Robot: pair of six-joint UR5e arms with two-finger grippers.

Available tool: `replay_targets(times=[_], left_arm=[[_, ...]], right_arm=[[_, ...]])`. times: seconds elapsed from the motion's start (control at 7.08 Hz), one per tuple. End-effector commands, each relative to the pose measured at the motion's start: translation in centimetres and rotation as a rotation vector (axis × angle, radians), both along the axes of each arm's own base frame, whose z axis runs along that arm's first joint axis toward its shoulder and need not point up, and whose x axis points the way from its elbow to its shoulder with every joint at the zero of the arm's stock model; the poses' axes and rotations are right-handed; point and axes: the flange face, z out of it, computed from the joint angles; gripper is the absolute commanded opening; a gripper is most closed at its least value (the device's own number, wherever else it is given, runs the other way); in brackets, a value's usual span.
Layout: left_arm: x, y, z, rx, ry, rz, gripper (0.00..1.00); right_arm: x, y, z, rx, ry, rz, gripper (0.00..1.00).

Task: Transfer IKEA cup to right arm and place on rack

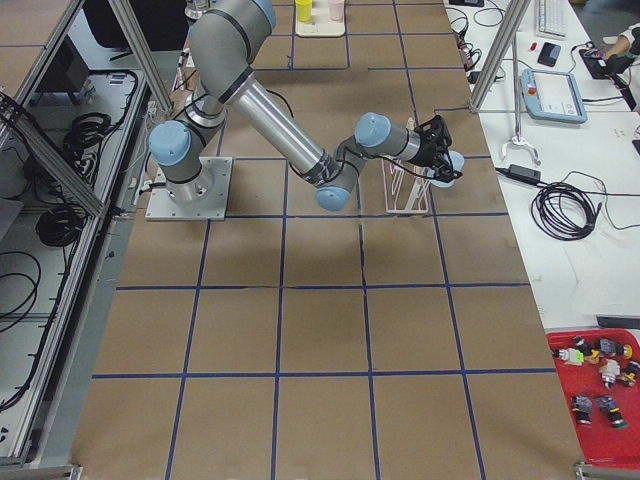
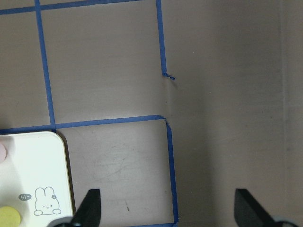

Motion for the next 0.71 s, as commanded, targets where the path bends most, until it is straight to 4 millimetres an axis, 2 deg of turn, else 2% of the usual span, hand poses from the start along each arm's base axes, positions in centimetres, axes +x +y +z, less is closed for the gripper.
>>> replay_targets(times=[0.0,0.42,0.57], left_arm=[[0.0,0.2,0.2,-0.005,-0.001,0.000,1.00],[0.0,0.2,0.5,-0.010,0.002,0.037,1.00],[0.0,0.2,0.5,-0.010,0.003,0.040,1.00]], right_arm=[[0.4,0.2,1.1,-0.009,-0.001,-0.004,0.19],[1.2,0.2,1.3,-0.017,0.000,0.005,0.19],[2.1,0.3,0.8,-0.009,-0.008,0.015,0.19]])
